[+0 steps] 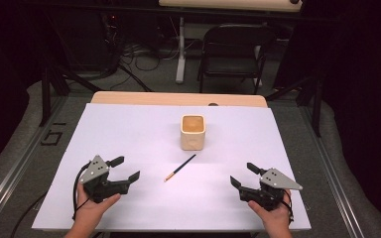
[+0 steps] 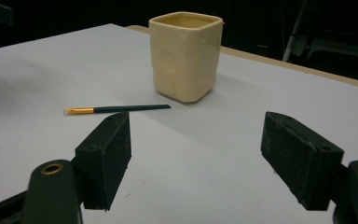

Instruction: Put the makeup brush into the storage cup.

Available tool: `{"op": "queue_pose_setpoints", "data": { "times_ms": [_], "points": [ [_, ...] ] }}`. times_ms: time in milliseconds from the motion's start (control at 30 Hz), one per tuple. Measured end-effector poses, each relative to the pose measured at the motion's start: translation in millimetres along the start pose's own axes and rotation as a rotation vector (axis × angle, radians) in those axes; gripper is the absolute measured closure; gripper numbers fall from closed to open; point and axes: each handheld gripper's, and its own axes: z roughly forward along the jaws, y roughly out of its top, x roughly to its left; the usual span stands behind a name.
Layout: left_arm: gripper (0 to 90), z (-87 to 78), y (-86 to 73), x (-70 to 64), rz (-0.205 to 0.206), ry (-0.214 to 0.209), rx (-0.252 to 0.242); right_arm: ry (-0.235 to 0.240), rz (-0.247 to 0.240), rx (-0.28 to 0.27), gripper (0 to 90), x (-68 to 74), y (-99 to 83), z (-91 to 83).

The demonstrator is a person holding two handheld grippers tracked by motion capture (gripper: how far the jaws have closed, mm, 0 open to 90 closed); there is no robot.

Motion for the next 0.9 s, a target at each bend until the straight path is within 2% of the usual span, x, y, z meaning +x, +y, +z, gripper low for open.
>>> {"op": "queue_pose_setpoints", "data": {
  "times_ms": [133, 267, 467, 533, 800, 900],
  "points": [
    [22.0, 3.3, 1.2, 0.3, -0.006, -0.002, 0.021, 0.001, -0.02, 0.011, 23.3, 2.4, -0.8, 1.2],
    [21.9, 7.8, 5.2, 0.0, -0.008, -0.007, 0.045, 0.009, -0.044, 0.049, 22.8, 4.5, -2.8, 3.1],
    [21.8, 16.3, 10.1, -3.1, 0.003, -0.013, 0.097, 0.02, -0.038, 0.059, 22.0, 2.7, -3.2, 5.6],
    [21.8, 18.3, 11.8, -3.6, -0.009, -0.019, 0.111, 0.026, -0.033, 0.049, 22.0, 2.3, -3.7, 7.1],
    [22.5, 24.6, 24.1, -1.0, -0.053, -0.029, 0.19, 0.021, -0.03, 0.073, 22.0, -0.1, -5.3, 12.6],
    [22.6, 26.0, 27.9, 0.0, -0.053, -0.031, 0.211, 0.025, -0.029, 0.072, 22.0, -0.2, -4.8, 12.8]
  ]
}}
